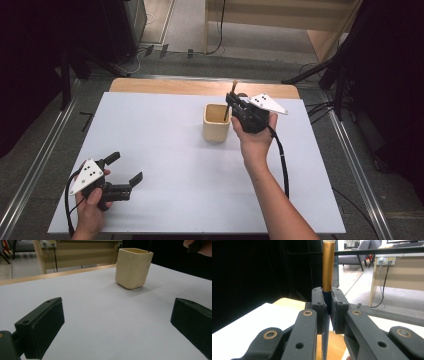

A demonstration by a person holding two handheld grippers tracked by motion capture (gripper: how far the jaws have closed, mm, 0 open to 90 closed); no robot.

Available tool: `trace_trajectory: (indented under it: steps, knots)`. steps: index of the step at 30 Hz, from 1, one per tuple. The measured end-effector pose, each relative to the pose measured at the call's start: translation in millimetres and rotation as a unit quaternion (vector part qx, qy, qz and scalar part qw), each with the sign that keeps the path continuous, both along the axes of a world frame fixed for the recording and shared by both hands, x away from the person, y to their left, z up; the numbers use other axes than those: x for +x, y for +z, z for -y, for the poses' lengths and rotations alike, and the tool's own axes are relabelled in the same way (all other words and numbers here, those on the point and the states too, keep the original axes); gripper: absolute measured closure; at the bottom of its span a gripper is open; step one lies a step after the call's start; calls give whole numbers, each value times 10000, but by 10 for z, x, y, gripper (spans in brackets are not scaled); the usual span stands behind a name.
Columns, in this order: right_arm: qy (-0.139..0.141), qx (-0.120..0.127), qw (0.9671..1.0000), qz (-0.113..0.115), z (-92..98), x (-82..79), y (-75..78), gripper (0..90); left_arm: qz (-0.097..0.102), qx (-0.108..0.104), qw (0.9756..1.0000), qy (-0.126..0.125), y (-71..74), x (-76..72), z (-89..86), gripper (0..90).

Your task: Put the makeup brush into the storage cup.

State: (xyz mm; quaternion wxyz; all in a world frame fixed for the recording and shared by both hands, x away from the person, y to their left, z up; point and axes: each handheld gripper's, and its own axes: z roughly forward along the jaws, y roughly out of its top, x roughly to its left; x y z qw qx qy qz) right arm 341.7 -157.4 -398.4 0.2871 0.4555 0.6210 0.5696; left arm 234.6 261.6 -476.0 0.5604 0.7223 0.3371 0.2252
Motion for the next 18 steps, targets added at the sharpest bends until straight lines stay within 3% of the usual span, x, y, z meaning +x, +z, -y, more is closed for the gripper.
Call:
trace_trajectory:
  steps: [18]
  knots:
    - [-5, -205, 9994, -279, -64, 52, -236, 843, -8, 58, 10000, -24, -5, 0, 17, 0]
